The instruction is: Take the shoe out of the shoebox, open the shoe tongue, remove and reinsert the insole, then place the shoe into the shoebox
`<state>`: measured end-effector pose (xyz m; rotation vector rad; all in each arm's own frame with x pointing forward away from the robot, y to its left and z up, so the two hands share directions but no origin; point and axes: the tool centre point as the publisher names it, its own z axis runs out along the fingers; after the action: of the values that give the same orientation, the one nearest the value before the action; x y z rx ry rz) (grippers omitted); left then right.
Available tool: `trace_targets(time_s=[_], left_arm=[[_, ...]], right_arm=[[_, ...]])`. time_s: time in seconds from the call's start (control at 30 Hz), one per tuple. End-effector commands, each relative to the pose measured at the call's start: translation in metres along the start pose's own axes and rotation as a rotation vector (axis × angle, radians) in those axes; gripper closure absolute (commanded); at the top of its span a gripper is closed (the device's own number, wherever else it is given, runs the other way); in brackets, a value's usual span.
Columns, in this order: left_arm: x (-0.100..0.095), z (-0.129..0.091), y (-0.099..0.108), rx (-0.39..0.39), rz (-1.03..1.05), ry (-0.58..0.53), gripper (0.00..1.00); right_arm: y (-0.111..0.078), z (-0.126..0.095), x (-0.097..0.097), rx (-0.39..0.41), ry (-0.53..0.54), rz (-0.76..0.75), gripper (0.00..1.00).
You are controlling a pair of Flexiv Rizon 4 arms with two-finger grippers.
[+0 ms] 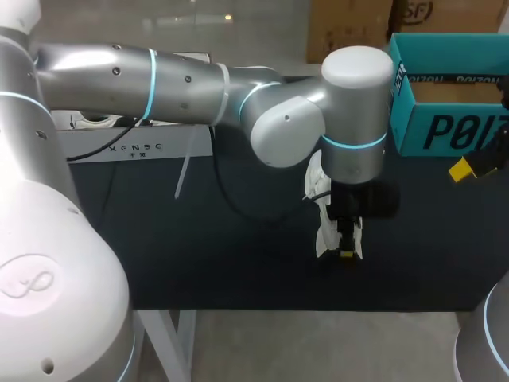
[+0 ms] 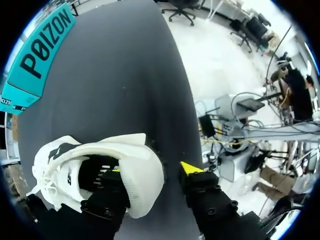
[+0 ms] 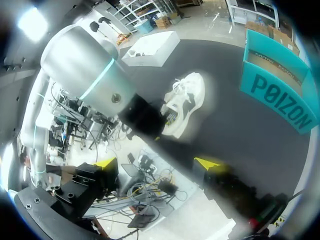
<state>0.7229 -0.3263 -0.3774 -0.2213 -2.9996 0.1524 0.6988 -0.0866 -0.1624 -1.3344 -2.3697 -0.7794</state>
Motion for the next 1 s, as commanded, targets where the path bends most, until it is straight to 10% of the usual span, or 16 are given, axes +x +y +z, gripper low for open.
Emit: trace_targets(time_s=[0.03,0.47,1.0], left_arm=[[0.002,0.001,0.005,0.024,0.009,0.002,1.00],[0.010,-0.018,0.014,0.062,0.063,-0.013,1.00],[0.005,-0.138,0.100,0.014,0.654,-0.026,1.00]], right_arm=[[0.000,0.000,0.000,0.001,-0.001,0.002,0.00],[0.000,0.000,0.000,0.001,-0.001,0.002,0.00],[0.000,0.000,0.000,0.001,-0.001,0.002,0.00]])
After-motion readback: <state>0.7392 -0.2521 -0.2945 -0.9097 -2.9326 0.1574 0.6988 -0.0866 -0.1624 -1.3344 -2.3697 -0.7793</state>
